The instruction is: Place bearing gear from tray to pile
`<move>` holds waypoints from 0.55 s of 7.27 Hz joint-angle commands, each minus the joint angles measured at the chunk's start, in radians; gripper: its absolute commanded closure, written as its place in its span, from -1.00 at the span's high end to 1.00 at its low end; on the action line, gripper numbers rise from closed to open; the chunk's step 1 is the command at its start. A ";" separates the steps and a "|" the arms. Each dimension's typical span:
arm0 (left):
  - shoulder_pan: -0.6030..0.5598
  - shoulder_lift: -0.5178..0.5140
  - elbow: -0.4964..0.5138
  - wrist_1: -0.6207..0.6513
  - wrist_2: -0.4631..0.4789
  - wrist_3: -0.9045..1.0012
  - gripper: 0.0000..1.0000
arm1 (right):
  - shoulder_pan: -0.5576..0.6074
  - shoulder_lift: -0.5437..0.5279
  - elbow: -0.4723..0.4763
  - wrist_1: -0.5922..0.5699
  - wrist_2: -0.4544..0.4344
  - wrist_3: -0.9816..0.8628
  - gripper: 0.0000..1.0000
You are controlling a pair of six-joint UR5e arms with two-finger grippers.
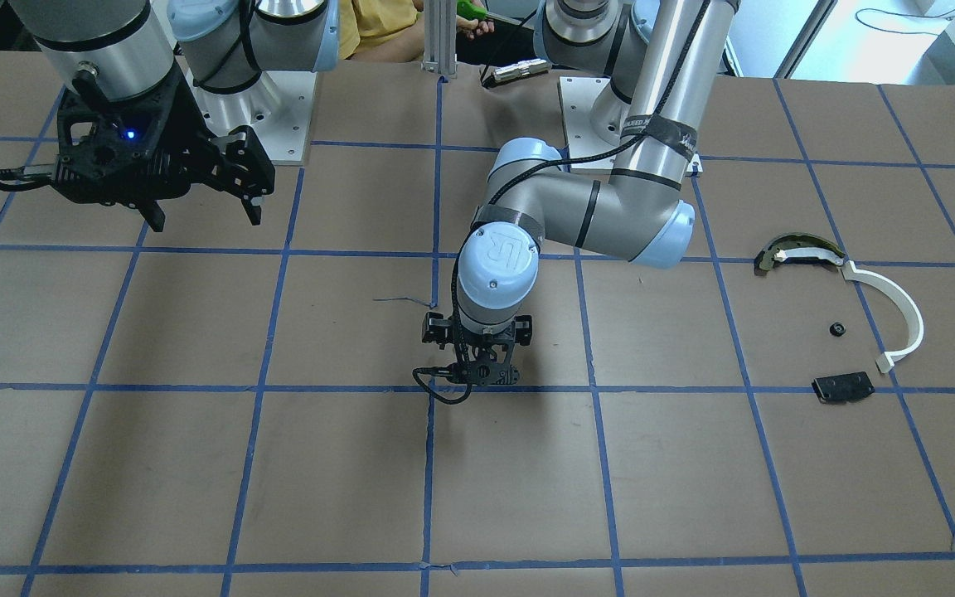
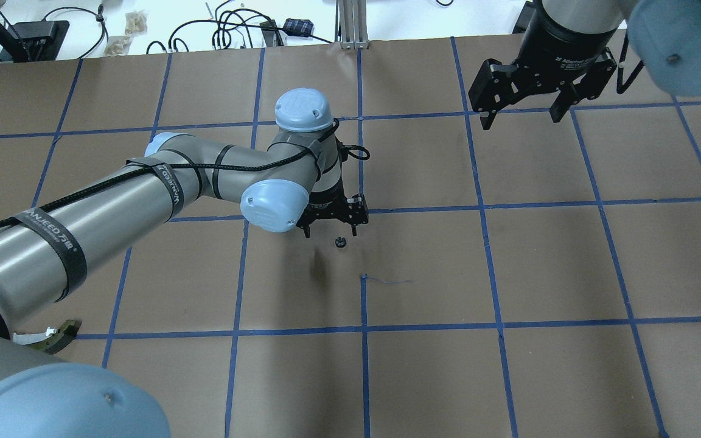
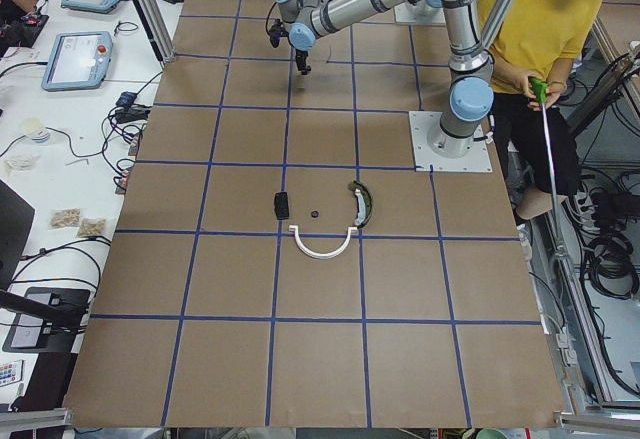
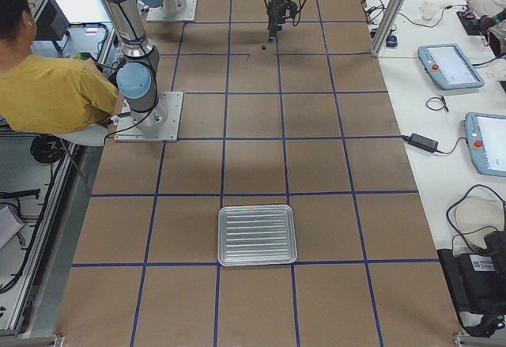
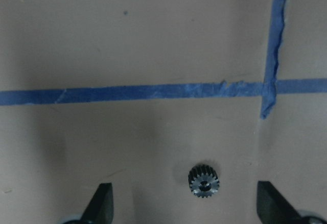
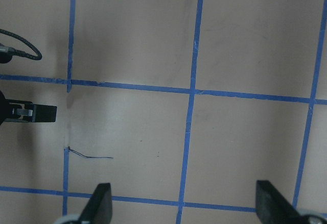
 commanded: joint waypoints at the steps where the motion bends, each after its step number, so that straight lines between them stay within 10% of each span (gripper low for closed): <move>1: -0.012 -0.016 -0.001 0.001 -0.002 -0.027 0.91 | -0.001 -0.001 0.000 0.003 -0.039 -0.001 1.00; 4: -0.012 -0.022 0.004 0.005 -0.001 -0.024 0.55 | -0.006 -0.010 -0.003 -0.004 -0.055 -0.009 1.00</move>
